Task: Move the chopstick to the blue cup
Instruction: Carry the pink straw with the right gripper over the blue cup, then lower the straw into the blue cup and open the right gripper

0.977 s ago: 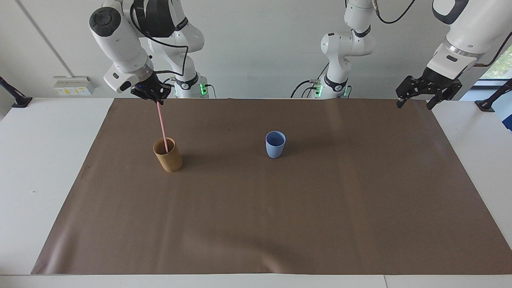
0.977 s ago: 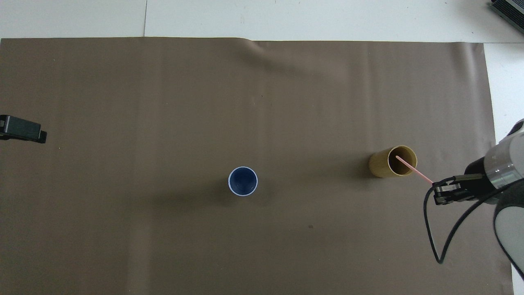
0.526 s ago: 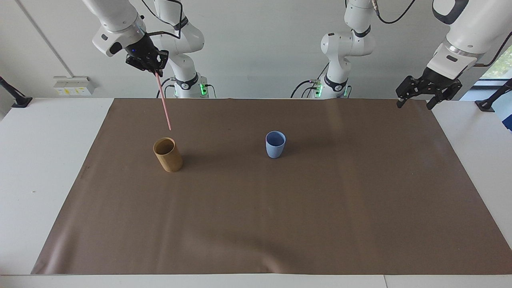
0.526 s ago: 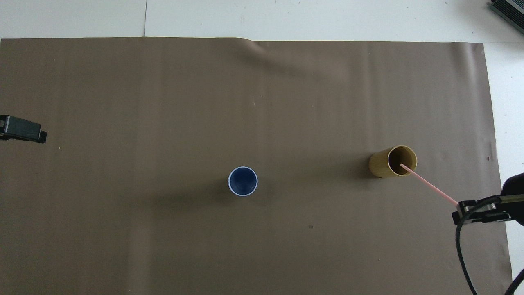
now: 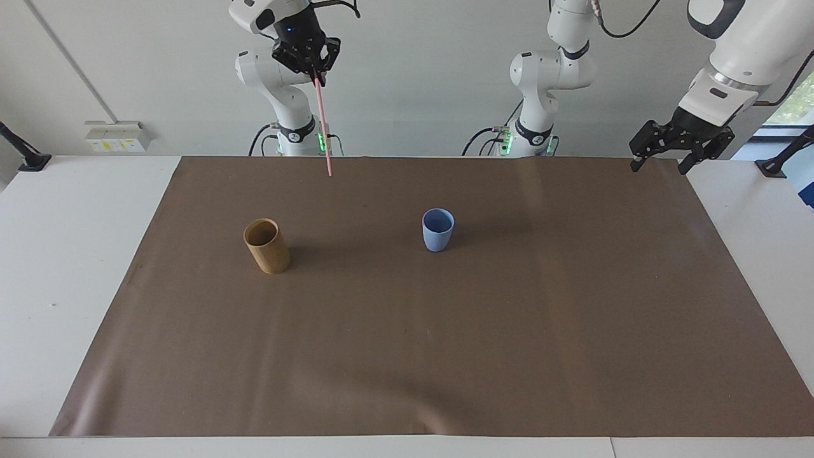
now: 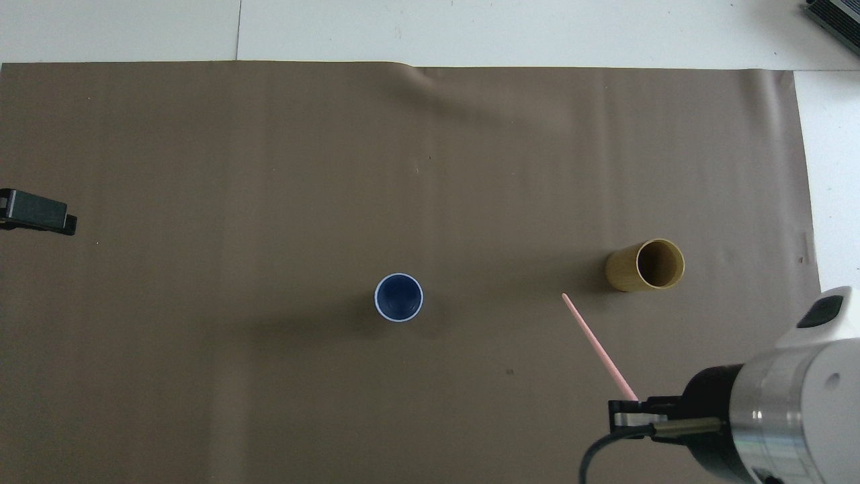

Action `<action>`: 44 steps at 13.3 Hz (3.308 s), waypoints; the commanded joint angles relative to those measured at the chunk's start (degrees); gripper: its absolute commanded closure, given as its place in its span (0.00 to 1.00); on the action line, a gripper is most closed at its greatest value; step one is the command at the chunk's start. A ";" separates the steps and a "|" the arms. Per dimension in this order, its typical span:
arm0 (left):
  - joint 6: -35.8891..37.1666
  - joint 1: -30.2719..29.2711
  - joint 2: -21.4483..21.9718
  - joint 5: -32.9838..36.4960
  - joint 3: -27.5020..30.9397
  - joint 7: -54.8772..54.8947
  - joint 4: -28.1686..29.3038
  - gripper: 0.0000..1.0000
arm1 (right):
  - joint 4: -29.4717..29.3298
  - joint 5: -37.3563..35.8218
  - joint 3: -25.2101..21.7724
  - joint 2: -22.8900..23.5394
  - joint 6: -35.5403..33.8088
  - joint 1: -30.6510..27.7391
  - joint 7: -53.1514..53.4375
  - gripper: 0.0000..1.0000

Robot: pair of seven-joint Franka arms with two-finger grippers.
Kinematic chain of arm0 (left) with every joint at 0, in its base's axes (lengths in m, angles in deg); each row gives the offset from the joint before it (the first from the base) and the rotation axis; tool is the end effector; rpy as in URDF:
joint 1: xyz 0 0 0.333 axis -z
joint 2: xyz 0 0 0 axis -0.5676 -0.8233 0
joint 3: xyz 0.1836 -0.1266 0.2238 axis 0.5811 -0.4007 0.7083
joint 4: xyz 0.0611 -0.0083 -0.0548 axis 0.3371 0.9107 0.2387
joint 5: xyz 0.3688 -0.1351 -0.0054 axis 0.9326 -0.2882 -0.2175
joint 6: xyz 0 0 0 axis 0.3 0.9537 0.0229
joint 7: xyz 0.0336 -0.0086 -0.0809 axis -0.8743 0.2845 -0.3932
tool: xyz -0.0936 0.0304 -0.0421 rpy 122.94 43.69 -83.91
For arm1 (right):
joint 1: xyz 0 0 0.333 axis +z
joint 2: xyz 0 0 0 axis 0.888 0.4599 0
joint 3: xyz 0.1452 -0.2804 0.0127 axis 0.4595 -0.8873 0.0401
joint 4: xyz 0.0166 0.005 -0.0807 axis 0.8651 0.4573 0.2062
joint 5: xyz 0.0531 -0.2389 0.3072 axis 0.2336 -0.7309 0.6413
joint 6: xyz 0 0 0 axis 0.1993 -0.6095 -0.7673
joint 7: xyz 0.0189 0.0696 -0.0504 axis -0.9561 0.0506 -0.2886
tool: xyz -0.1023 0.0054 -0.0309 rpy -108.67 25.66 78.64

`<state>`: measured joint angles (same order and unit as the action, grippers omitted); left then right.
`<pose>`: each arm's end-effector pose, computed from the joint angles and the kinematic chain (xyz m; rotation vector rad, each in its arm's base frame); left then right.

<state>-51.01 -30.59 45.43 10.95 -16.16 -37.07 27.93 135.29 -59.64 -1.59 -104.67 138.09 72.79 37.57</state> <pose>0.5463 -0.0073 0.6434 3.1038 -0.1667 -0.0097 0.3849 0.1956 0.6945 -2.9813 0.1169 0.2547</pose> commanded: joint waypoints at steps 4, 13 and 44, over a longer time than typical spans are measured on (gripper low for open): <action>0.69 -0.65 0.97 0.54 -0.44 -0.65 0.88 0.00 | 0.78 5.99 7.79 1.50 7.28 2.12 13.93 1.00; 0.69 -0.65 0.97 0.54 -0.44 -0.65 0.80 0.00 | 0.78 6.52 7.88 15.90 23.54 13.55 27.38 1.00; -0.89 -0.92 0.97 0.54 -0.08 -0.12 0.97 0.00 | 10.36 2.82 7.88 23.30 39.72 13.21 22.81 0.68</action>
<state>-50.95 -30.65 45.47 10.95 -15.73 -37.32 27.94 145.31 -56.93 5.98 -82.26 176.20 86.30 61.44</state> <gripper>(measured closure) 0.000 0.907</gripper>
